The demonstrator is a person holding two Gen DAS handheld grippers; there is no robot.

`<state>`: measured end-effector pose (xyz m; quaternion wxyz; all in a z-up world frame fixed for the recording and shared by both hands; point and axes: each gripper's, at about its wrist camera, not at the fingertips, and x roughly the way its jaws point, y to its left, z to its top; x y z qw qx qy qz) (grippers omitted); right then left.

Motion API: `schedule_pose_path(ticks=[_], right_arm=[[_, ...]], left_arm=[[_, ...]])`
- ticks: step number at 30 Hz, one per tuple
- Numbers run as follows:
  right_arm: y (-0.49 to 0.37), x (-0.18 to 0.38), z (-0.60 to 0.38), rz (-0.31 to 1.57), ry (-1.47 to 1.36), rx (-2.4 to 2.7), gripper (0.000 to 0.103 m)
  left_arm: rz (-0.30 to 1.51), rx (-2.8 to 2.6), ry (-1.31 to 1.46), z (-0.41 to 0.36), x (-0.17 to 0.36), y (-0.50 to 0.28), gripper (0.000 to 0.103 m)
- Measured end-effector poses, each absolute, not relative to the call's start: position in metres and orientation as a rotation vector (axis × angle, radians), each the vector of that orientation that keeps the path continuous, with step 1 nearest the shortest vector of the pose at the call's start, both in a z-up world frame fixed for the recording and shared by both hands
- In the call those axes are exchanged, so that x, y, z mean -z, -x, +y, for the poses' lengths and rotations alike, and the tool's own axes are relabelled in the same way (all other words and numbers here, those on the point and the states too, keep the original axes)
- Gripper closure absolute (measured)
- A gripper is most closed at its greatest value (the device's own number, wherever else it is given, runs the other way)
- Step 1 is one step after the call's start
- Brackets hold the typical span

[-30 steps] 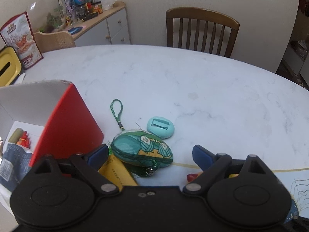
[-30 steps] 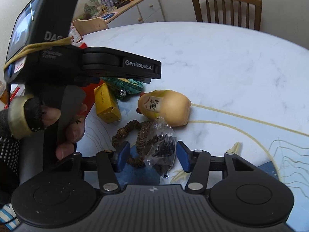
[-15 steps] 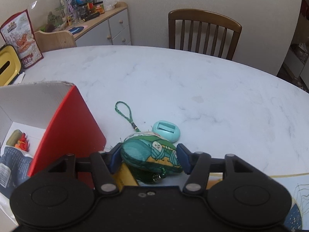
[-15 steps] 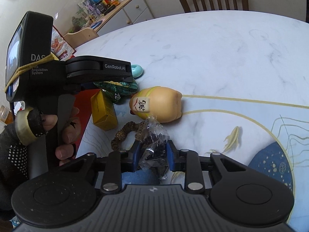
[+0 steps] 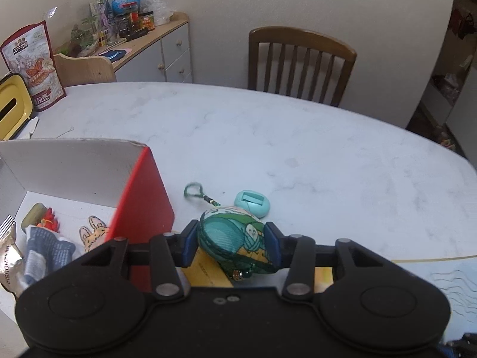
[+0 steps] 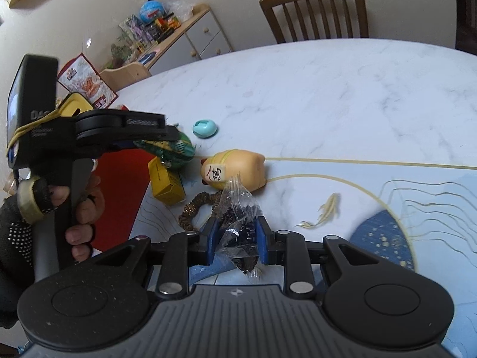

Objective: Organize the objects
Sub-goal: 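Grasp the black bead bag with the right tool while the left tool grasps the green egg keychain, then carry the bead bag and green egg keychain over the red box with both tools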

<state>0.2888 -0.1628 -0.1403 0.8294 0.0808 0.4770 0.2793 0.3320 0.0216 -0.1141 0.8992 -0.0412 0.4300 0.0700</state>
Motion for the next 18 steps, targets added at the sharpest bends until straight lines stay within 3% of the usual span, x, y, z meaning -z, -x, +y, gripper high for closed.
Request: schedule_pose_path(ticks=[18], right_arm=[[-0.248,0.061,-0.149,0.894,-0.127,-0.603,0.077]], left_arm=[[0.841,0.080,0.158,0.063,0.036,-0.274,0.058]])
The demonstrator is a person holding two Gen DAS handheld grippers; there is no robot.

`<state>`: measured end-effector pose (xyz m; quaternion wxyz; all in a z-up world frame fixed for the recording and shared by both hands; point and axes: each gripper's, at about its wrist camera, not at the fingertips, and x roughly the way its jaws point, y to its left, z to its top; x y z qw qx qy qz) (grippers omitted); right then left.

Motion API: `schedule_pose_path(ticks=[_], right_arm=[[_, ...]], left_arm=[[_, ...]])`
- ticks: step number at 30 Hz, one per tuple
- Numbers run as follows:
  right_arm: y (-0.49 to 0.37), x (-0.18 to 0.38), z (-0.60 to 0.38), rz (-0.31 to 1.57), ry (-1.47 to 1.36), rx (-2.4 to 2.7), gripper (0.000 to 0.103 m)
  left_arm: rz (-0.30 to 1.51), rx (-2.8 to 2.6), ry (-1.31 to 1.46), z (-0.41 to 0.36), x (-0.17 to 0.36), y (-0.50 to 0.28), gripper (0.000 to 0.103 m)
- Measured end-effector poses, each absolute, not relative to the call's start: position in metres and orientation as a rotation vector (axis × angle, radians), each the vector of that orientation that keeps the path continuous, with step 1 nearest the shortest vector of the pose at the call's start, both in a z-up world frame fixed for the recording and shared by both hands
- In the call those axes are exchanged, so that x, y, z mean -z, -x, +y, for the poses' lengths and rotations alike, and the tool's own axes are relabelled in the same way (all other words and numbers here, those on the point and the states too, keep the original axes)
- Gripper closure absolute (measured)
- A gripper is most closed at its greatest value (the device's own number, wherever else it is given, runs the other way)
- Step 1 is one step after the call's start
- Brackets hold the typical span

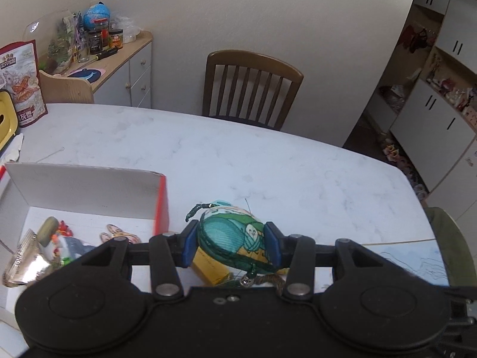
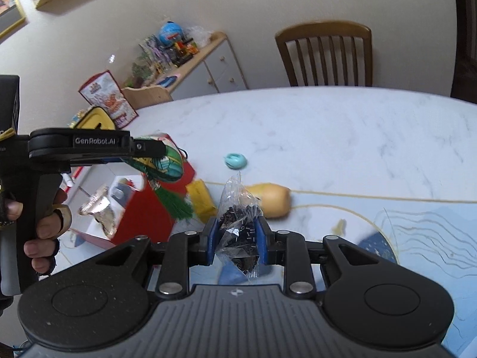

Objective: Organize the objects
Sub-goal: 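Carry the bead bag and green egg keychain over the red box with both tools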

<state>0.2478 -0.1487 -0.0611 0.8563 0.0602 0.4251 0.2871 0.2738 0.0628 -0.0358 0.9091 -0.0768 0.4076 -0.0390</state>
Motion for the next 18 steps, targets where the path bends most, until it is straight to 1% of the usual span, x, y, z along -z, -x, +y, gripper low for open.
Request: schedule_pose_path(ticks=[9,18], right_arm=[[-0.237,0.026,-0.098,0.841,-0.078,-0.639,0.077],[-0.232,0.012,-0.031,0.814,-0.042,-0.677,0.077]], left_arm=[[0.823,0.091,0.157,0.116,0.011,-0.259,0.058],[0.804,0.083,0.153,0.173,-0.005,-0.252,0.058]])
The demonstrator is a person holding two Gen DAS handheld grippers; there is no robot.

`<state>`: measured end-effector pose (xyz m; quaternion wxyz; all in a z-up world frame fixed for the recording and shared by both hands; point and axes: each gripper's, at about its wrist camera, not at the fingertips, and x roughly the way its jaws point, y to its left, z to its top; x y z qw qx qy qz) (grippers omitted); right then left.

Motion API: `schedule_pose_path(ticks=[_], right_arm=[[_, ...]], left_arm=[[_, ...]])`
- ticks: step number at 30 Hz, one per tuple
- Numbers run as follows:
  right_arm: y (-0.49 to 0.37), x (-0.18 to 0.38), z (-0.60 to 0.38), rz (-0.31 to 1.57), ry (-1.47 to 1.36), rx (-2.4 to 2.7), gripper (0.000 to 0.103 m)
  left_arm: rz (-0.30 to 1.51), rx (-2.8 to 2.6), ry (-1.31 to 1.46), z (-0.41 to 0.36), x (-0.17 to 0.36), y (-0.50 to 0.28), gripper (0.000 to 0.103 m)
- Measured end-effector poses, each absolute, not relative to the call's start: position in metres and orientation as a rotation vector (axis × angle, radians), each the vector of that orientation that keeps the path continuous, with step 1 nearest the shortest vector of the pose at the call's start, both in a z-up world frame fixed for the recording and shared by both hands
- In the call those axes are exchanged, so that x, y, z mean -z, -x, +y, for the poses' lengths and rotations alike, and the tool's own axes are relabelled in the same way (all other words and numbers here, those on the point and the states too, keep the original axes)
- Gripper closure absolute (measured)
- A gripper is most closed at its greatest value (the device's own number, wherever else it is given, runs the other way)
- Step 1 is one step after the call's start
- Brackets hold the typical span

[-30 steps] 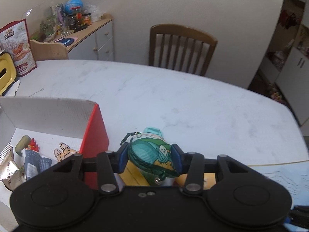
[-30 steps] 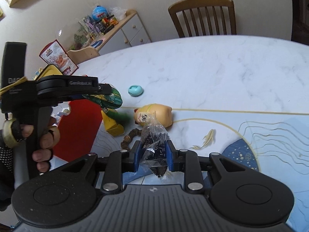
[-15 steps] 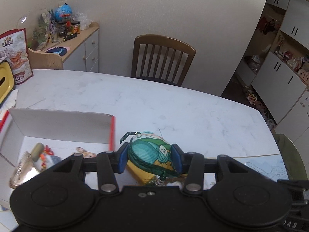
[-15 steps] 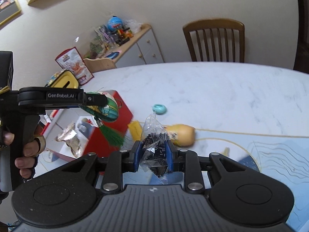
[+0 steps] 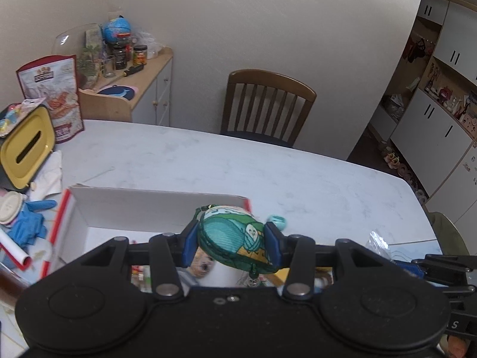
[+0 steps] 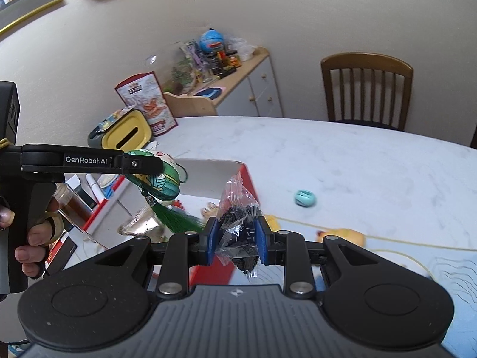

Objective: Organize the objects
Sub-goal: 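Carry the bead bag and green egg keychain over the red box with both tools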

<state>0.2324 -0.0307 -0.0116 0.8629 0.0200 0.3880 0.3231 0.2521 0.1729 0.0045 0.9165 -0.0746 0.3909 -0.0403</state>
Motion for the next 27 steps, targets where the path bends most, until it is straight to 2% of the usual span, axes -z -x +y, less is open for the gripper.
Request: schedule_pose_path(ticks=[14,27], right_arm=[[-0.242,0.023,0.065,0.822,0.005,-0.703,0.077],[-0.274,0.074,0.147,0.889,0.157,-0.644,0.077]], left_arm=[[0.820,0.020,0.129,0.252,0.011,-0.259,0.058],[0.899,-0.048,0.085,0.297,0.060,-0.286,0.058]])
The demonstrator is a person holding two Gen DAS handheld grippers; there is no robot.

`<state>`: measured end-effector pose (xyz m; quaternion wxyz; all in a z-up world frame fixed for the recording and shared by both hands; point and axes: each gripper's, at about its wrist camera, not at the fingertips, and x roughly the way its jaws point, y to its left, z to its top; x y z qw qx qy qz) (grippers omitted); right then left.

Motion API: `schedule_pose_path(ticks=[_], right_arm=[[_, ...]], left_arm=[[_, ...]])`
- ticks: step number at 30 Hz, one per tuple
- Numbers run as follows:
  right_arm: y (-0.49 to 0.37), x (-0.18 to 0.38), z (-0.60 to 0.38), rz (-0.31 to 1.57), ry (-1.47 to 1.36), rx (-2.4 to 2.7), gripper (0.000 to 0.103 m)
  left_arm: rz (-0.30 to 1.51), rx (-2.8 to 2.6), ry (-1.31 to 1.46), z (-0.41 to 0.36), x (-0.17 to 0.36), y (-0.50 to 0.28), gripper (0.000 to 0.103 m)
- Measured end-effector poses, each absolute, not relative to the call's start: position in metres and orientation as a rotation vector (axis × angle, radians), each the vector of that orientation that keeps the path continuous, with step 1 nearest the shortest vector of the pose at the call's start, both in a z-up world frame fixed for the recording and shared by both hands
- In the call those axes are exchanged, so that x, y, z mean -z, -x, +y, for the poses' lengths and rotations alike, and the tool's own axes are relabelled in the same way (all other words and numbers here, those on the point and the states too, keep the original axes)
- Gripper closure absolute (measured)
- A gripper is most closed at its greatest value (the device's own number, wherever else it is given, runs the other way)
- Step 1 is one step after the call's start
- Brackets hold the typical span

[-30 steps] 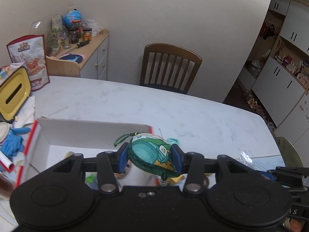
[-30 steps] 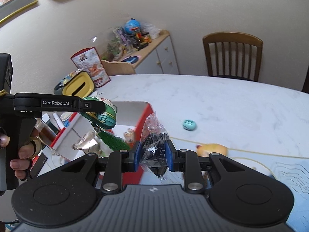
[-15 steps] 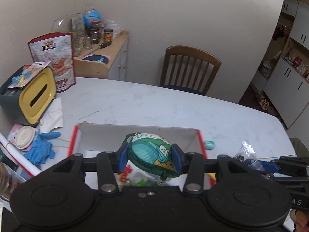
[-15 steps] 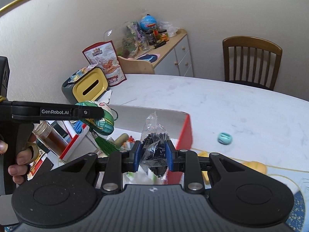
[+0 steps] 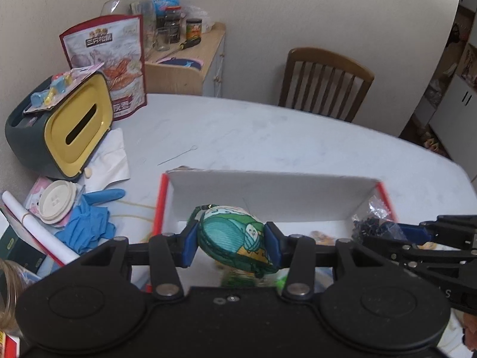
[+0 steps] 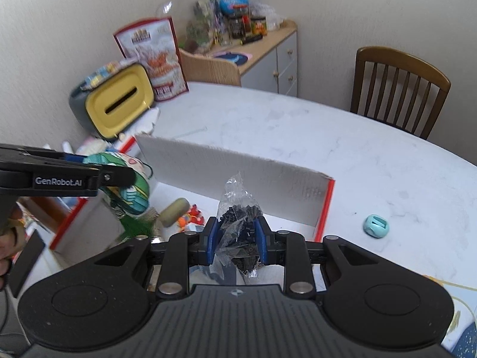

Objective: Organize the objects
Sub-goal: 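Carry the bead bag and green egg keychain over the red box with both tools, then open both tools to drop the bead bag and egg keychain into the box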

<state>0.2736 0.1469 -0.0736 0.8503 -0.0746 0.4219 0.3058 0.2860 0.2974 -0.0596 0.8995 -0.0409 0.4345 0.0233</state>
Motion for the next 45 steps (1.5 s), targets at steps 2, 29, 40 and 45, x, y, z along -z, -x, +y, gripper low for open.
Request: schedule_pose_path(ticks=[2,29,40,45], right_arm=[[-0.277,0.083,0.155,0.905,0.172,-0.639,0.077],[-0.276,0.108,0.157,0.984,0.192,-0.628,0.065],[-0.257,0.075,0.119,0.923,0.130,-0.666,0.050],[-0.245,0.058,0.102,0.888,0.115,-0.688,0.050]], left_arm=[[0.910,-0.058,0.057,0.300,0.067,-0.290,0.058],[1.017,-0.040,-0.161,0.280,0.106,-0.293,0.042],[1.002,-0.048,-0.109,0.276,0.091,-0.282,0.032],[0.981,-0.039,-0.094,0.268,0.078,-0.274,0.032]])
